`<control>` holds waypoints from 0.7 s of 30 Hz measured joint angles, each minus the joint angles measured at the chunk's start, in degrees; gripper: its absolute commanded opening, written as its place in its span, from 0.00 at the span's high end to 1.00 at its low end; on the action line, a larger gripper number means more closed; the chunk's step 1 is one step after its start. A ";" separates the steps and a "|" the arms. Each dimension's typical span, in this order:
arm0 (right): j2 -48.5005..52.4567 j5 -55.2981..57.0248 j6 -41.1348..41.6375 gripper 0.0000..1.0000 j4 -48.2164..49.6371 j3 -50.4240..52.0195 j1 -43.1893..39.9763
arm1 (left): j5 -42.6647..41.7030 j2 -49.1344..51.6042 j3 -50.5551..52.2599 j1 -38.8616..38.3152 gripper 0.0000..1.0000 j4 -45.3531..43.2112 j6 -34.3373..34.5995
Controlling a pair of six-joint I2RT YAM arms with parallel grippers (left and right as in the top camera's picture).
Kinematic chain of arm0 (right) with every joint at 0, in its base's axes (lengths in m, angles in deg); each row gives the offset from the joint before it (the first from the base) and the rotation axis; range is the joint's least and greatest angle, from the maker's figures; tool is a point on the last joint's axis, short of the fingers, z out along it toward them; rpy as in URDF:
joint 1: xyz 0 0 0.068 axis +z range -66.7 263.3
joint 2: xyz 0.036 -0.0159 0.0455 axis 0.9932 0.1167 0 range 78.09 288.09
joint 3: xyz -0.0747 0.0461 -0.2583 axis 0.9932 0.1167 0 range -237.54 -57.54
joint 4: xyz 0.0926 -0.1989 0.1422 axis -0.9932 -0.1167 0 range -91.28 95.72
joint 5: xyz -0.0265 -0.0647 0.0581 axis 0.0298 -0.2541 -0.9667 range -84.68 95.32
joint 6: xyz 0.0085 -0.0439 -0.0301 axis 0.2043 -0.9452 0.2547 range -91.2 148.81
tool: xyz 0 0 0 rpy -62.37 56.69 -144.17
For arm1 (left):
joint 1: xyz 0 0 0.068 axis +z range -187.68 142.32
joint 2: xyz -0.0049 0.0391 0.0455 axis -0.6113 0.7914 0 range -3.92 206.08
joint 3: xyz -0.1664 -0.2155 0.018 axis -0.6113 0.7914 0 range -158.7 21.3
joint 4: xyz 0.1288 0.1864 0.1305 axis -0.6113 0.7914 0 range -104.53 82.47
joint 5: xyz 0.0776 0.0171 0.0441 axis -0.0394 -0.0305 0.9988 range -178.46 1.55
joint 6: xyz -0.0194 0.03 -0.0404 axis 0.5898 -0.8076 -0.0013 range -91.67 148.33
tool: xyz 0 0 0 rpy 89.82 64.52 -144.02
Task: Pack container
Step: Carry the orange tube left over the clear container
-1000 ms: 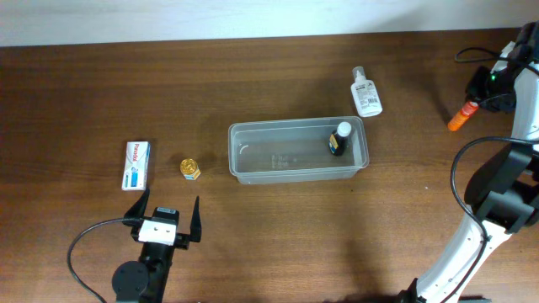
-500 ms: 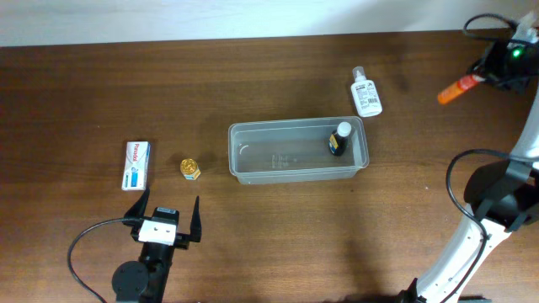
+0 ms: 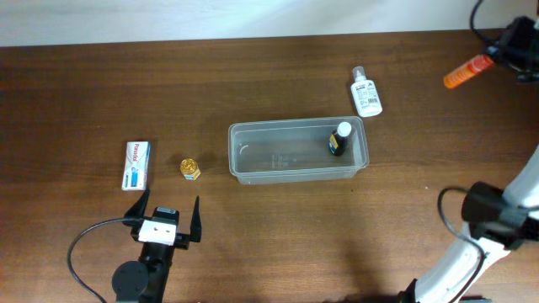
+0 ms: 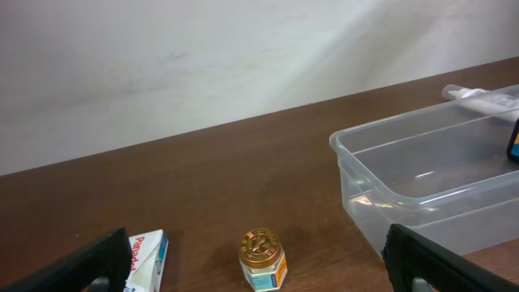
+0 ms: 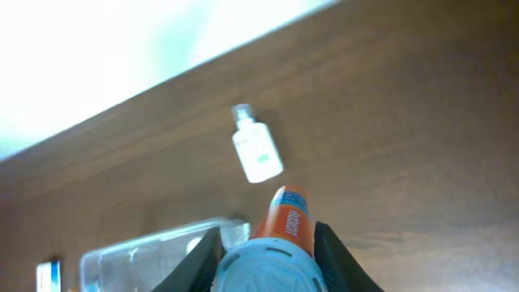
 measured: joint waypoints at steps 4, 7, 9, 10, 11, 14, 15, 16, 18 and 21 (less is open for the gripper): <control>-6.25 4.42 -0.76 0.71 0.02 0.92 7.02 | 0.02 0.00 0.00 0.00 0.01 0.00 0.00; -11.69 8.83 -1.01 0.72 0.07 4.57 13.00 | 0.02 0.00 0.00 0.00 0.01 0.00 0.00; -14.86 10.47 -1.05 0.72 0.00 7.93 16.26 | 0.00 0.00 0.00 0.00 0.01 0.00 0.00; -16.00 10.86 -1.11 0.71 0.00 9.49 17.53 | 0.00 0.00 0.00 0.00 0.01 0.00 0.00; -17.20 11.43 -1.20 0.71 0.00 11.45 19.08 | 0.00 0.00 0.00 0.00 0.01 0.00 0.00; -18.99 12.41 -1.42 0.72 0.00 17.51 22.93 | 0.00 0.00 0.00 0.00 0.01 0.00 0.00; -19.08 12.50 -1.49 0.72 0.00 19.15 23.87 | 0.00 0.00 0.00 0.00 0.01 0.00 0.00; -19.06 12.81 -1.62 0.71 0.07 21.31 24.85 | 0.00 0.00 0.00 0.00 0.01 0.00 0.00; -18.91 13.09 -1.66 0.71 0.48 25.70 26.45 | 0.00 0.00 0.00 0.00 0.01 0.00 0.00; -18.53 13.29 -1.77 0.71 3.69 33.22 28.33 | 0.00 0.00 0.00 0.00 0.01 0.00 0.00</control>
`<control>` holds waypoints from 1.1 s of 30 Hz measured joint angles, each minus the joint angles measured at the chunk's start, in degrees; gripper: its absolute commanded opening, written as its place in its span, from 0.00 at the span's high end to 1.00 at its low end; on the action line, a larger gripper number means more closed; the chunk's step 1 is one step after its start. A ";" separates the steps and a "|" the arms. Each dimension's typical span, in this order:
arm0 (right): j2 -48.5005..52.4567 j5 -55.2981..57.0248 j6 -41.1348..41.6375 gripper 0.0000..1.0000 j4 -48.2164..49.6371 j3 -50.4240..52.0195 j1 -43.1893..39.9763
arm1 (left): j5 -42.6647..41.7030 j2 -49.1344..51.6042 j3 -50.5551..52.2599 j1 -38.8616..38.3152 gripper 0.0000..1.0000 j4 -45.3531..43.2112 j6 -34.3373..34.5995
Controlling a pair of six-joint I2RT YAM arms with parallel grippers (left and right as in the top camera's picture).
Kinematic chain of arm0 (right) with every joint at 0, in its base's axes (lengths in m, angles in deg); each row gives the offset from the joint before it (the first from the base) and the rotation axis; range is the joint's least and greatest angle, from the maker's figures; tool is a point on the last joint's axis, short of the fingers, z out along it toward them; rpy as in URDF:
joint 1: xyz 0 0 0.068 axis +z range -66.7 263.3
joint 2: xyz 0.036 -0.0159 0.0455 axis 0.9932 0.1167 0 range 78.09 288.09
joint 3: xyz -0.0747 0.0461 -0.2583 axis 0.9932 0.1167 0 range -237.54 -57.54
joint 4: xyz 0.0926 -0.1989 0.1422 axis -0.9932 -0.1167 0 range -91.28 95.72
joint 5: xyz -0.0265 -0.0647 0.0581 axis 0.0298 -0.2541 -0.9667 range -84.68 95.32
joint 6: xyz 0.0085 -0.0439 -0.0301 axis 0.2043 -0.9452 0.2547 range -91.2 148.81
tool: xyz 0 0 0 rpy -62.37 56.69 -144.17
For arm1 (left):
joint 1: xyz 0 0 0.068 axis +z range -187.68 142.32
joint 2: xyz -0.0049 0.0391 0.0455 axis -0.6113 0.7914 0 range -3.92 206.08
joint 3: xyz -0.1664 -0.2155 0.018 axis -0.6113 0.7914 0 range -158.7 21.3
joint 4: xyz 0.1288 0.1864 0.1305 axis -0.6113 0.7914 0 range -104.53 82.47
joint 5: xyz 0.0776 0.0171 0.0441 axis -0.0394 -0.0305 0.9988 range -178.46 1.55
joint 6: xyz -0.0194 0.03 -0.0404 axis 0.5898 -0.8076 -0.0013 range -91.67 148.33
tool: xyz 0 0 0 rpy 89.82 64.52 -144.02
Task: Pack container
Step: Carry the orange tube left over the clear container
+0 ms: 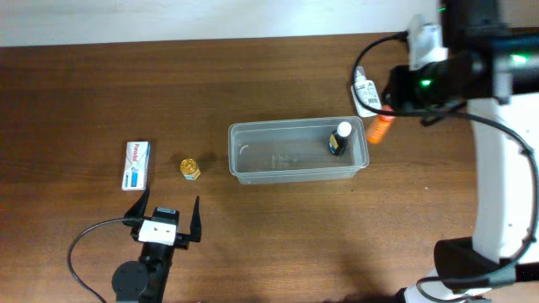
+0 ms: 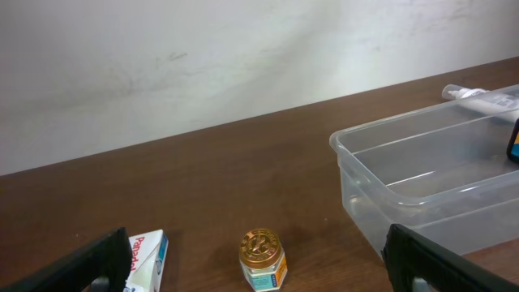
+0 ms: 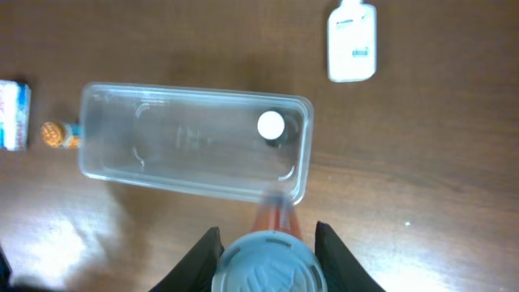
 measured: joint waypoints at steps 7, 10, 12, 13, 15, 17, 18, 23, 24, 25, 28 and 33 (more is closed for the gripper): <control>0.42 0.20 0.02 0.71 6.34 12.22 1.55 | 0.00 0.00 0.00 0.00 0.00 0.00 0.00; 0.42 0.20 0.04 0.71 7.43 15.02 1.53 | 0.00 0.00 0.00 0.00 0.01 0.00 0.00; 0.42 0.20 0.07 0.71 7.76 16.00 1.53 | 0.00 0.00 0.00 0.00 0.01 0.00 0.00; 0.42 0.20 0.02 0.71 7.87 16.44 1.55 | 0.00 0.00 0.00 0.00 0.01 0.00 0.00; 0.42 0.20 0.07 0.71 8.26 17.03 1.55 | 0.00 0.00 0.00 0.00 0.01 0.00 0.00; 0.42 0.20 0.07 0.71 8.70 17.35 1.55 | 0.00 0.00 0.00 0.00 0.01 0.00 0.00; 0.42 0.20 0.04 0.71 9.25 17.64 1.55 | 0.02 0.00 0.00 0.00 0.01 0.00 0.00; 0.42 0.20 0.07 0.71 10.67 18.88 1.55 | 0.00 0.00 0.00 0.00 0.01 0.00 0.00; 0.42 0.20 0.04 0.71 11.13 19.12 1.55 | 0.00 0.00 0.00 0.00 0.01 0.00 0.00; 0.42 0.20 0.04 0.71 11.37 19.21 1.55 | 0.00 0.00 0.00 0.00 0.01 0.00 0.00; 0.42 0.17 0.04 0.71 12.57 19.87 1.55 | 0.00 0.00 0.00 0.00 0.01 0.00 0.00; 0.42 0.17 0.02 0.71 13.60 21.66 1.55 | 0.00 0.00 0.00 0.00 0.01 0.00 0.00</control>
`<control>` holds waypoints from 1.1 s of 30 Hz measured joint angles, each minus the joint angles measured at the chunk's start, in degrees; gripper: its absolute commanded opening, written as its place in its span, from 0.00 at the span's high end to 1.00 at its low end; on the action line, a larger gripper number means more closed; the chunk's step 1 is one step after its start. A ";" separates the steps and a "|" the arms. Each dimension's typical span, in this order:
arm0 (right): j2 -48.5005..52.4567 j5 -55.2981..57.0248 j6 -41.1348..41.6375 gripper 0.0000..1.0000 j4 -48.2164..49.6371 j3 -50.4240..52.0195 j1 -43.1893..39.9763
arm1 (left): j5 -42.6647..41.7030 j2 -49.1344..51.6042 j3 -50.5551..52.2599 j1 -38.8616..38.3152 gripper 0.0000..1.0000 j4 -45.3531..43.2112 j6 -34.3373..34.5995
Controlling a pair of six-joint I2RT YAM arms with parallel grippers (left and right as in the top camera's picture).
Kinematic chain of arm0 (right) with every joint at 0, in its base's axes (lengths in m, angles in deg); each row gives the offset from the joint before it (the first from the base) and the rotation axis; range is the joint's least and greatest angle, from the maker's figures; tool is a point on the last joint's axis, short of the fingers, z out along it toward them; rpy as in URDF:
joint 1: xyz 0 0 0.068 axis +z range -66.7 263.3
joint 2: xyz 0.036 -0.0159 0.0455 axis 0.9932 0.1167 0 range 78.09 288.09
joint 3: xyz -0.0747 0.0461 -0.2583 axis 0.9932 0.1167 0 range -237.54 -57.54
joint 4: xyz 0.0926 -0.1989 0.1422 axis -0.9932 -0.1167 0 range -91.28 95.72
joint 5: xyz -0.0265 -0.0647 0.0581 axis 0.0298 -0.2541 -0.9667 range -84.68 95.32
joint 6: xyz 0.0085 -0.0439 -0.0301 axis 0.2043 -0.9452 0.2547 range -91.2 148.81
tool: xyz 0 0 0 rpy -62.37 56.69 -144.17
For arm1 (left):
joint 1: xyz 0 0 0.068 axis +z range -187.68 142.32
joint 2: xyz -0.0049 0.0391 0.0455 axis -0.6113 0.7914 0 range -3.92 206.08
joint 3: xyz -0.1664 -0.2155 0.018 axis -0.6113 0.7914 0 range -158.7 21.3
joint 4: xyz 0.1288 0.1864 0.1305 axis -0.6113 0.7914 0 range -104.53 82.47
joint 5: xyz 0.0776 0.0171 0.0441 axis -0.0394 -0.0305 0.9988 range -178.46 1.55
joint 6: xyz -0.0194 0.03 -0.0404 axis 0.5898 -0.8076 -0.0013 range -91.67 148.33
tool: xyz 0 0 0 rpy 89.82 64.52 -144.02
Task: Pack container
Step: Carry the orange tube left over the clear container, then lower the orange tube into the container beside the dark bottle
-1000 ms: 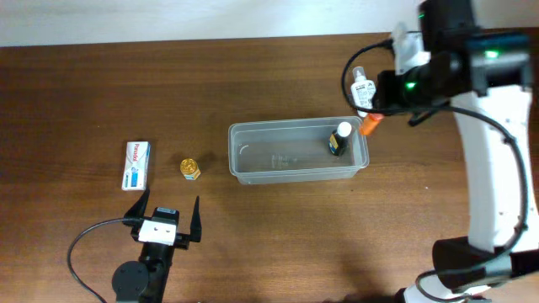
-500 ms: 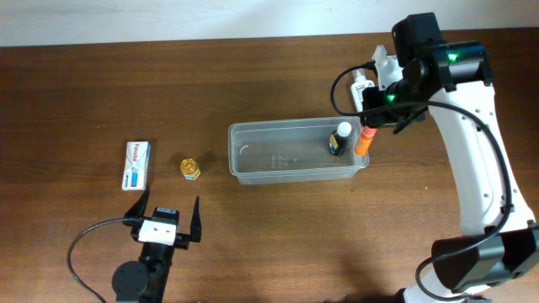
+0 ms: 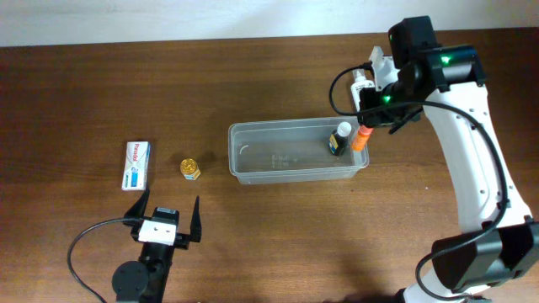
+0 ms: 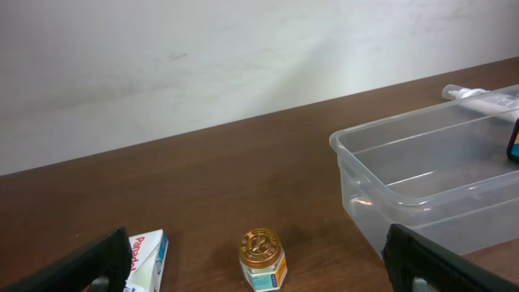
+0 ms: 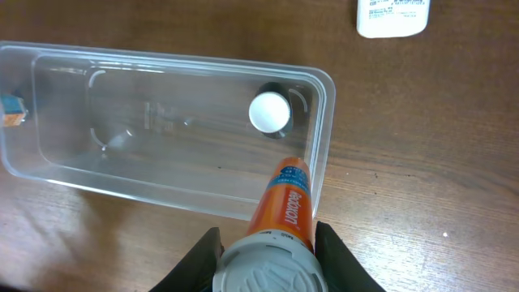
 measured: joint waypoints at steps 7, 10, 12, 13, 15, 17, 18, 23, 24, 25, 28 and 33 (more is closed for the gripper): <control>0.00 0.00 0.15 0.71 3.98 4.98 0.00 | 0.00 0.00 0.00 0.00 0.01 0.00 0.00; 0.00 -0.28 0.17 0.71 5.84 6.93 0.00 | 0.00 0.00 0.00 0.00 0.00 0.00 0.00; 0.00 -0.66 0.17 0.71 6.80 7.82 0.00 | 0.00 0.00 0.00 0.00 0.01 0.00 0.00; 0.00 -0.70 0.15 0.71 7.23 8.22 0.00 | 0.00 0.00 0.00 0.00 0.01 0.00 0.00; 0.00 -0.90 0.17 0.71 8.00 8.90 0.00 | 0.02 0.00 0.00 0.00 0.01 0.00 0.00; 0.00 -1.05 0.17 0.71 8.26 9.40 0.00 | 0.00 0.00 0.00 0.00 0.01 0.00 0.00; 0.00 -1.09 0.17 0.71 8.26 9.57 0.00 | 0.00 0.00 0.00 0.00 0.01 0.00 0.00; 0.04 -1.14 0.17 0.71 8.50 9.77 0.00 | 0.00 0.00 0.00 0.00 0.00 0.00 0.00; 0.09 -1.16 0.17 0.71 8.52 9.77 0.00 | 0.00 0.00 0.00 0.00 0.01 0.00 0.00; 0.11 -1.29 0.15 0.71 8.79 9.97 0.00 | 0.00 0.00 0.00 0.00 0.01 0.00 0.00; 0.11 -1.51 0.20 0.71 9.88 11.54 0.00 | 0.00 0.00 0.00 0.00 0.01 0.00 0.00; 0.26 -1.53 0.22 0.71 11.98 15.28 0.00 | 0.00 0.00 0.00 0.00 0.01 0.00 0.00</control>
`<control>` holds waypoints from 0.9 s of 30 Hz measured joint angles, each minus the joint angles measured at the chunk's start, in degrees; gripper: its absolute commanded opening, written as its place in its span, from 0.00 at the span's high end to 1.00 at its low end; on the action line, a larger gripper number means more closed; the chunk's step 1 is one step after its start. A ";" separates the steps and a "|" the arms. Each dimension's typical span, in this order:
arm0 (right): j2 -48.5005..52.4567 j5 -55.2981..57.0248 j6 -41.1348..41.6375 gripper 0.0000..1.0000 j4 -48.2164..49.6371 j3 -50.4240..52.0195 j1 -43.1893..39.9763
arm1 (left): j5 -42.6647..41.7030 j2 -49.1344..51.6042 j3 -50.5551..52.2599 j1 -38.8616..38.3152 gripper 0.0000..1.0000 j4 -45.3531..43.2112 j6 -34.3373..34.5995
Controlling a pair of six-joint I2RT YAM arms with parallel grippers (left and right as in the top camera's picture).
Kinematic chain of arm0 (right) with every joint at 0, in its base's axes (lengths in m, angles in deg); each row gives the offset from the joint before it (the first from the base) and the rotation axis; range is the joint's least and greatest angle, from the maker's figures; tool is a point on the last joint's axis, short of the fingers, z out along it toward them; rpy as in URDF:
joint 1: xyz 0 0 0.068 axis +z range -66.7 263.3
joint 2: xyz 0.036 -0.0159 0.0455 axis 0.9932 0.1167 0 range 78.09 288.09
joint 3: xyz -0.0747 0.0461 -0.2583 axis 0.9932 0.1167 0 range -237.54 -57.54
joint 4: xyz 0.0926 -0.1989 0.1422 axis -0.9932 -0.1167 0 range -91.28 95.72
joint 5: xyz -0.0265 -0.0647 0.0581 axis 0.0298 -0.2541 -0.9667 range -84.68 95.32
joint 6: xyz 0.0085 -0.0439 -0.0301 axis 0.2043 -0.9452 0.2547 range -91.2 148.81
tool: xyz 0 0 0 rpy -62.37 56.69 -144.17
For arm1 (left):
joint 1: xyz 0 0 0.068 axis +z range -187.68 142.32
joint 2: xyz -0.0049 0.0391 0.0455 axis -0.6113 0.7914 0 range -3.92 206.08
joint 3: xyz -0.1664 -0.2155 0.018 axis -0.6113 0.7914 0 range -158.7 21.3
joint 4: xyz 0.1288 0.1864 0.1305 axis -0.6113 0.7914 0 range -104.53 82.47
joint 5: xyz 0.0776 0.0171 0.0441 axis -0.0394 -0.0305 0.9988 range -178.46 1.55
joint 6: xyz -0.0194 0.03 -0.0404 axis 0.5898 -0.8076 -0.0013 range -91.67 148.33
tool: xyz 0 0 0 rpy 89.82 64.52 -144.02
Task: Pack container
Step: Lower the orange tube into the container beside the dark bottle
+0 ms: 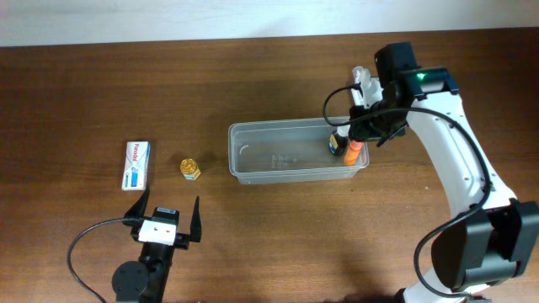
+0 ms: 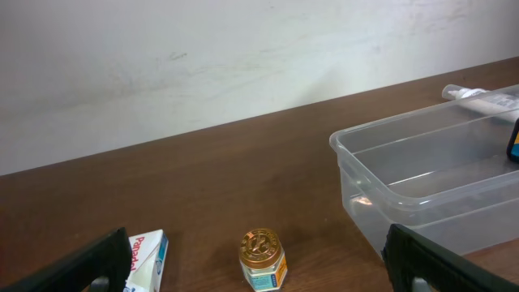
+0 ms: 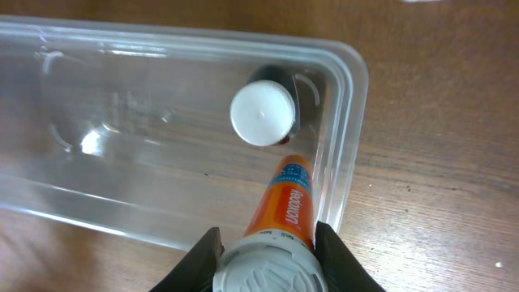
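Observation:
A clear plastic container [image 1: 253, 172] lies mid-table, with a small dark bottle with a white cap [image 1: 340, 137] standing in its right end. My right gripper [image 1: 364, 135] is shut on an orange tube [image 3: 286, 201], whose far end hangs inside the container's right end beside the bottle [image 3: 262, 113]. A gold-lidded jar [image 1: 190, 168] and a white box [image 1: 137, 164] lie left of the container. My left gripper [image 2: 259, 280] is open near the front edge, with the jar [image 2: 262, 257] ahead between its fingers.
A white spray bottle [image 1: 362, 87] lies on the table behind the container's right end, partly hidden by my right arm. A black cable [image 1: 84, 244] loops beside the left arm's base.
My right gripper has moved left and lower with the orange tube. The tube's far end was over the container's right rim and now hangs inside, next to the dark bottle. The left arm is unchanged.
My right gripper first held the orange tube high at the table's far right corner. Then it was near the spray bottle, above the container's right end, then over the right rim. Now the tube dips into the container. The left gripper stayed open and still.

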 measured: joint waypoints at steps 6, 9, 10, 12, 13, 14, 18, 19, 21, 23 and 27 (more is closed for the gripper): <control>0.15 0.00 -0.04 0.71 1.86 3.15 0.00 | 0.00 0.00 0.00 0.00 0.01 0.00 0.00; 0.15 0.00 -0.04 0.71 2.27 3.15 0.00 | 0.00 0.00 0.00 0.00 0.01 0.00 0.00; 0.15 0.00 -0.04 0.71 2.32 3.17 0.00 | 0.02 0.00 0.00 0.00 0.01 0.00 0.00; 0.15 0.00 -0.04 0.71 2.54 3.17 0.00 | 0.00 0.00 0.00 0.00 0.01 0.00 0.00; 0.15 0.00 -0.02 0.71 2.67 3.17 0.00 | 0.00 0.00 0.00 0.00 0.01 0.00 0.00; 0.15 0.00 0.00 0.71 2.71 3.17 0.00 | 0.00 0.00 0.00 0.00 0.01 0.00 0.00; 0.15 0.00 -0.02 0.71 2.89 3.17 0.00 | 0.00 0.00 0.00 0.00 0.01 0.00 0.00; 0.15 0.00 -0.04 0.71 2.86 3.17 0.00 | 0.00 0.00 0.00 0.00 0.01 0.00 0.00; 0.15 0.00 -0.04 0.71 2.89 3.17 0.00 | 0.00 0.00 0.00 0.00 0.01 0.00 0.00; 0.15 0.00 -0.04 0.71 2.93 3.17 0.00 | 0.00 0.00 0.00 0.00 0.01 0.00 0.00; 0.15 0.00 -0.02 0.71 3.08 3.17 0.00 | 0.00 0.00 0.02 0.00 0.01 0.00 0.00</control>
